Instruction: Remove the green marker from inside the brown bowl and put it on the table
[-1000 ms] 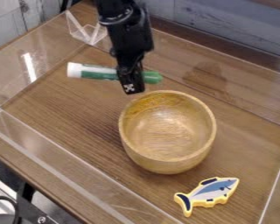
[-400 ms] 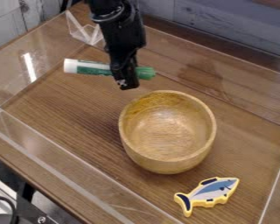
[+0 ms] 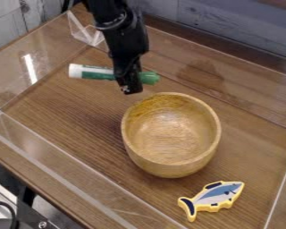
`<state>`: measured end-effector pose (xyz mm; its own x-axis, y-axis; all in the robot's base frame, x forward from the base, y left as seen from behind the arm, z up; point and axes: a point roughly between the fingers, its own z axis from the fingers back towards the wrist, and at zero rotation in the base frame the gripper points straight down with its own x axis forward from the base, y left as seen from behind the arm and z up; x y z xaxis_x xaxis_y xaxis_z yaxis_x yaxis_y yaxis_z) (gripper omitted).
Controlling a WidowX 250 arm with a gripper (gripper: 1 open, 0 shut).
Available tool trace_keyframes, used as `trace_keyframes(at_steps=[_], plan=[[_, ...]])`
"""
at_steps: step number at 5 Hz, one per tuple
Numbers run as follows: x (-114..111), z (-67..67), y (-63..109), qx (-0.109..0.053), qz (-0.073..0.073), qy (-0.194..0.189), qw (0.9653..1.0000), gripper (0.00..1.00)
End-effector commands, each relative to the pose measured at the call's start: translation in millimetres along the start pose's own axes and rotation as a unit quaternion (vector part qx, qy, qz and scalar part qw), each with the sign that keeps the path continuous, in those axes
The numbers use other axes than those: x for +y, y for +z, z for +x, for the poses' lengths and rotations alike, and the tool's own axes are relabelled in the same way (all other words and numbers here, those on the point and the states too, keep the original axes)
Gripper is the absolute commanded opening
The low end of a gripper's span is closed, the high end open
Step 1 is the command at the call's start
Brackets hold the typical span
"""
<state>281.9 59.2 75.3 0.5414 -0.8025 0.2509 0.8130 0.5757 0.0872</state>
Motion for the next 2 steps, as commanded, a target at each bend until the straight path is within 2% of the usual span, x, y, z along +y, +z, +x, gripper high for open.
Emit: trace_keyframes(at_steps=[1, 2], plan=[[8.5, 0.1, 3.1, -0.009, 0.021, -0.007, 0.9997, 0.0], [8.8, -1.5, -0.6, -0.011, 0.021, -0.009, 0.9997, 1.0]])
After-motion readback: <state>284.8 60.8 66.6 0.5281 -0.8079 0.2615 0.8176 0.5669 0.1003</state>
